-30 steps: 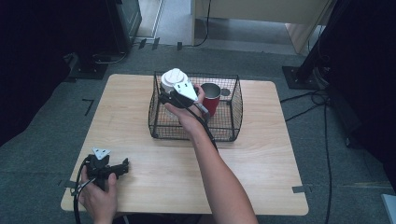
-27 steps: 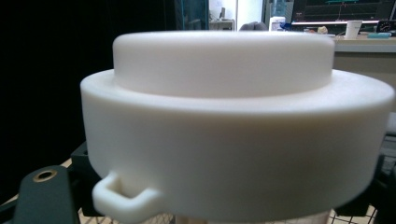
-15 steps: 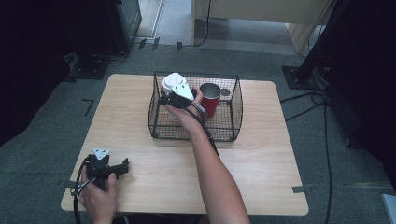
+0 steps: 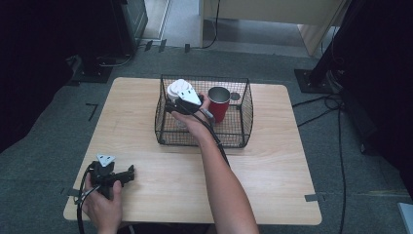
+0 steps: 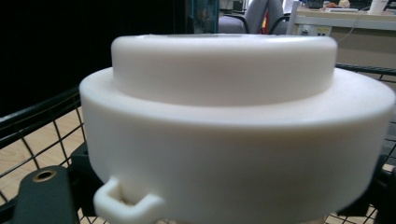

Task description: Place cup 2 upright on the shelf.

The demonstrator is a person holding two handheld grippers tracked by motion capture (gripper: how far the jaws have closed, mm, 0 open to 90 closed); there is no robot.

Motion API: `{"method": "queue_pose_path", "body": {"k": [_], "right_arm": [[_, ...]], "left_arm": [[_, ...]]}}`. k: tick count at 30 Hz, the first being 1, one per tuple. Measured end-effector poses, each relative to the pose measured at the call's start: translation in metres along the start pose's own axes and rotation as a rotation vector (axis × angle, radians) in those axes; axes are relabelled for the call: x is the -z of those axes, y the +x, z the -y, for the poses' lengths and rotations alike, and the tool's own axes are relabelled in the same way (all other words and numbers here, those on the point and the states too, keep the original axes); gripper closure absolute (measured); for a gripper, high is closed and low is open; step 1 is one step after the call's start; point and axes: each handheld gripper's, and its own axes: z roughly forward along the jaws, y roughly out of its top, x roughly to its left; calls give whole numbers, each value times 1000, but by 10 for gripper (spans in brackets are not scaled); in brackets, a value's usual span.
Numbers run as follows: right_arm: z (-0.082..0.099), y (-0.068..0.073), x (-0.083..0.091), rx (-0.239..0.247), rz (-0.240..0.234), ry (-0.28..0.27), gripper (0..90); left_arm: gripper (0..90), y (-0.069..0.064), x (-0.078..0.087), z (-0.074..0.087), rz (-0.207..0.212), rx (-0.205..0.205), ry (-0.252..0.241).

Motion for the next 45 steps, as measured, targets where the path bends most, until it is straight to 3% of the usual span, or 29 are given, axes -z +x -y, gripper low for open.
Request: {"method": "queue_pose_path", "body": {"k": [7,10,14,32,38,45], "right_arm": [[-2,-1,5,1,-32,48,101],[-3,-2,7,-3,-59,43,24],[-7,-3,10,-12,-71,24,20],[-36,-8,27,4,-57,-65,0],[-44,-15,38,-3,-39,-81,0],[-47,-27,55,-26,-53,-83,0]], "left_arm": [[0,0,0,0,0,1,0],[0,0,0,0,0,0,0],[0,0,0,0,0,0,0],[0,0,0,0,0,-2,2],[0,0,0,0,0,-2,2],[0,0,0,0,0,1,0]]}}
